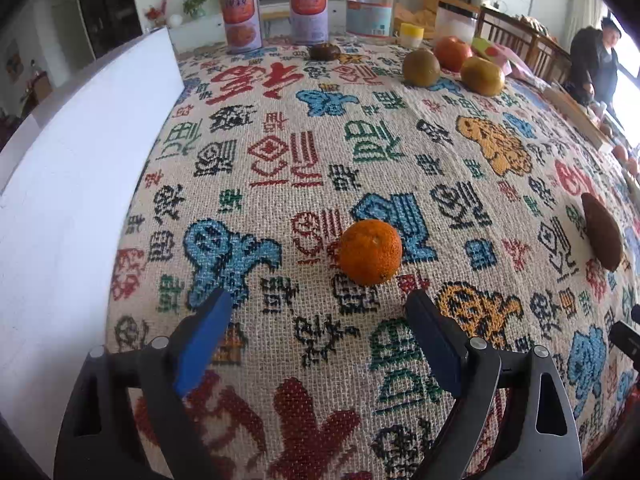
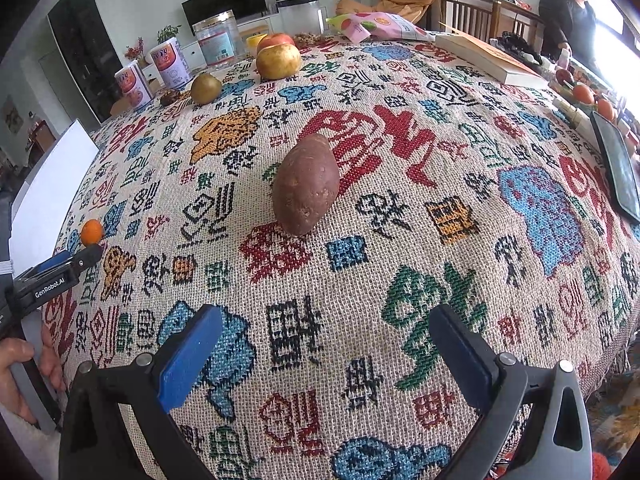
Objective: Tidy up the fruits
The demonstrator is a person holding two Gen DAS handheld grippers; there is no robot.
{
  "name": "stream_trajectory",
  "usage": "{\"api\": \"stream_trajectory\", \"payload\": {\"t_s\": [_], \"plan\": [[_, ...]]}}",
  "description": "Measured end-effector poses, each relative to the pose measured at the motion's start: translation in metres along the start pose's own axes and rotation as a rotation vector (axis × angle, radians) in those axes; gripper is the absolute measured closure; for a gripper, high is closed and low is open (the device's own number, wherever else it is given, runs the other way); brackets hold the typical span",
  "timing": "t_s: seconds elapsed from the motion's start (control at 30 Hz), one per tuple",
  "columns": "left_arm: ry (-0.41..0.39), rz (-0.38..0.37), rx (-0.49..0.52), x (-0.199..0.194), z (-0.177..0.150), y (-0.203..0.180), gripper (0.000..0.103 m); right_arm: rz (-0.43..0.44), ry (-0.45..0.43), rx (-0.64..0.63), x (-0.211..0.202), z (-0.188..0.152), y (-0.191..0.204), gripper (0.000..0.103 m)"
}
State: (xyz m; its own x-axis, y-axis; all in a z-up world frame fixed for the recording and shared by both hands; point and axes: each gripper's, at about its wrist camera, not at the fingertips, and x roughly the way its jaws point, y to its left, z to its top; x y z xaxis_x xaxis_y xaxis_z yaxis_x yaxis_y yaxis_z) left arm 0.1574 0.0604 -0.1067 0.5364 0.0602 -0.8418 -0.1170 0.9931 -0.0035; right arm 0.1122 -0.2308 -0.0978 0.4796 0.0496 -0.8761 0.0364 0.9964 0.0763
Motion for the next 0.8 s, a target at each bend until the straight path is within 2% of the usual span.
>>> {"api": "stream_trajectory", "payload": {"t_s": [0.1, 0.23, 0.33, 0.43, 0.67, 0.8], "plan": [[0.019, -0.007, -0.018, -0.004, -0.003, 0.000, 0.013, -0.068, 0.067, -0.007, 0.017, 0.003, 0.006, 0.000], [0.100, -0.005, 0.005, -0.006, -0.003, -0.006, 0.013, -0.131, -0.001, -0.018, 0.022, 0.002, 0.027, 0.000], [0.121, 0.013, 0.016, -0.008, -0.008, -0.003, 0.010, -0.113, -0.022, -0.040, 0.023, -0.001, 0.034, 0.000], [0.089, 0.012, 0.003, -0.006, -0.012, 0.003, 0.003, -0.098, -0.023, -0.035, 0.022, 0.000, 0.032, 0.000], [-0.045, 0.028, -0.019, -0.002, -0.014, 0.007, 0.000, -0.099, -0.023, -0.037, 0.022, -0.002, 0.032, 0.000], [-0.050, 0.029, -0.024, -0.001, -0.012, 0.008, 0.000, -0.100, -0.023, -0.037, 0.022, -0.001, 0.032, 0.000]]}}
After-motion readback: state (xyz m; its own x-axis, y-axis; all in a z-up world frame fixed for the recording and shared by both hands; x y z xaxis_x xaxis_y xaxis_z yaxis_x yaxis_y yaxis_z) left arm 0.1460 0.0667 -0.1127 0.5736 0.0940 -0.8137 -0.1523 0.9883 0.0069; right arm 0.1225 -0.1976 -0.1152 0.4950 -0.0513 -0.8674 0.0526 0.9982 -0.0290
